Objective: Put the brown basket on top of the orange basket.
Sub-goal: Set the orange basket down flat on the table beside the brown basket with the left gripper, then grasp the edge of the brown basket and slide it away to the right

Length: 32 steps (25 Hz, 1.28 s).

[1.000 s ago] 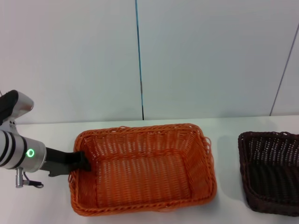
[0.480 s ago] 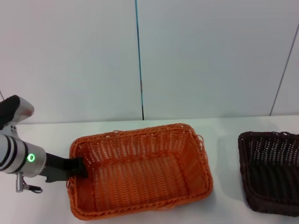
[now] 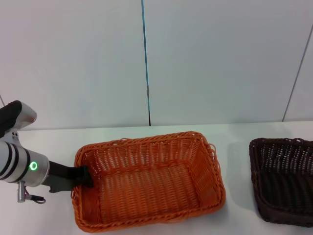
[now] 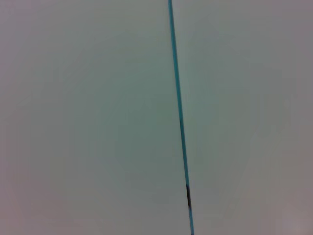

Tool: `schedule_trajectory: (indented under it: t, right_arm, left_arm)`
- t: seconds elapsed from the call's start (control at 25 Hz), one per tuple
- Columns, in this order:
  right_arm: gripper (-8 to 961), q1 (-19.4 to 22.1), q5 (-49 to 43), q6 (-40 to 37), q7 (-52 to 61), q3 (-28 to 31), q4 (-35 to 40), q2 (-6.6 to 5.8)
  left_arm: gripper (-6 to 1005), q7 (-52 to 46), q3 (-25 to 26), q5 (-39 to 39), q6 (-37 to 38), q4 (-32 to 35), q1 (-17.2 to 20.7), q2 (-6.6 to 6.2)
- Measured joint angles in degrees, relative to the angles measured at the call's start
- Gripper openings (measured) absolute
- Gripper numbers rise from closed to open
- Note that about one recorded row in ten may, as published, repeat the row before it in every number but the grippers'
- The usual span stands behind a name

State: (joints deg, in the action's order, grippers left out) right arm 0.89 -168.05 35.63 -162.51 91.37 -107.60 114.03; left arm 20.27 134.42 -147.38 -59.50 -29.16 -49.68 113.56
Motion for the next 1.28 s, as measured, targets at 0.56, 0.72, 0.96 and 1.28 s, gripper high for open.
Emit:
schedule_trajectory:
  t: [0.56,0.72,0.96,1.28]
  right_arm:
    - [892,0.29,0.0,-0.12,0.0,0.09,0.11,0.08]
    - [891,0.39,0.0,-0.04,0.0,0.09,0.12,0.22]
    - [891,0.43,0.0,-0.01,0.0,0.07,0.12,0.27]
    - [890,2.05,0.0,0.36,0.0,0.41,-1.82,0.32]
  left_arm:
    - [393,0.21,0.05,0.09,1.86,-0.71,0.32,0.69]
    - [478,0.52,0.05,0.09,1.52,-2.6,1.11,0.91]
    - [625,1.98,-0.07,0.21,-0.12,-12.73,5.06,3.83]
    - [887,3.55,0.01,5.04,2.69,-31.59,15.32,9.39]
